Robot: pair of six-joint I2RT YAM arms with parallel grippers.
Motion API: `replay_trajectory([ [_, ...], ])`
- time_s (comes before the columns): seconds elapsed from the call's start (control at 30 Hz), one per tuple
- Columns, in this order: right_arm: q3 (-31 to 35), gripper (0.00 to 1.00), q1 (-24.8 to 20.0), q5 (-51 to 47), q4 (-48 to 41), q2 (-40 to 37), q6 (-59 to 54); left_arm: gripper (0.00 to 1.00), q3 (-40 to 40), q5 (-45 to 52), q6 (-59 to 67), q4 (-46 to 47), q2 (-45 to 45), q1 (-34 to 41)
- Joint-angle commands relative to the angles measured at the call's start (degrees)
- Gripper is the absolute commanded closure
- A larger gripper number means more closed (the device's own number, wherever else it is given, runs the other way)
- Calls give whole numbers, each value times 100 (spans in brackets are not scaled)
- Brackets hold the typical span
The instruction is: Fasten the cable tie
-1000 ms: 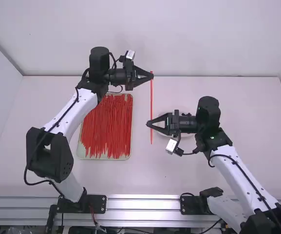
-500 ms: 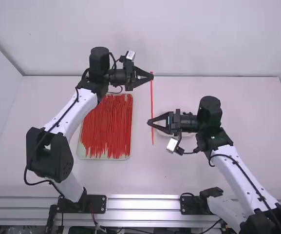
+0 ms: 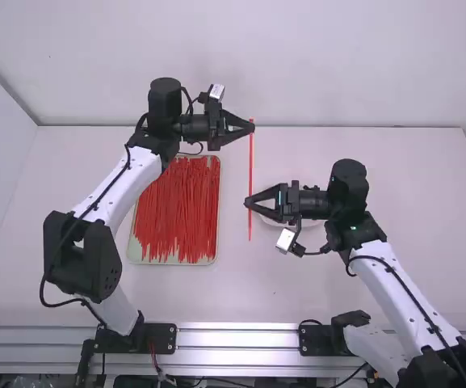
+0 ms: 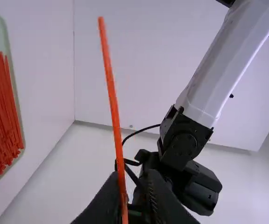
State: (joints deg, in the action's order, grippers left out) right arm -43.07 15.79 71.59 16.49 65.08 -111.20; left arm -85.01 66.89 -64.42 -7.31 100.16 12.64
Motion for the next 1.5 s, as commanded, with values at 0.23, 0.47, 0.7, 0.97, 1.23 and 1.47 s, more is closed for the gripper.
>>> replay_trajectory([
  [0.23,-188,100,7,120,-7,20,37,98,-22,111,125,-24,-50,11],
  [0.47,-188,100,155,133,-81,20,42,98,-20,164,129,-24,-50,11],
  [0.7,-188,100,157,332,-153,20,1770,98,-20,164,431,109,-50,11],
  [0.97,-188,100,-44,424,-267,17,2651,98,-20,166,492,136,-50,11],
  [1.23,-188,100,-162,603,-153,17,3209,98,-20,271,603,107,-50,11],
  [1.47,-188,100,-310,940,131,20,4229,98,-20,271,669,107,-50,11],
])
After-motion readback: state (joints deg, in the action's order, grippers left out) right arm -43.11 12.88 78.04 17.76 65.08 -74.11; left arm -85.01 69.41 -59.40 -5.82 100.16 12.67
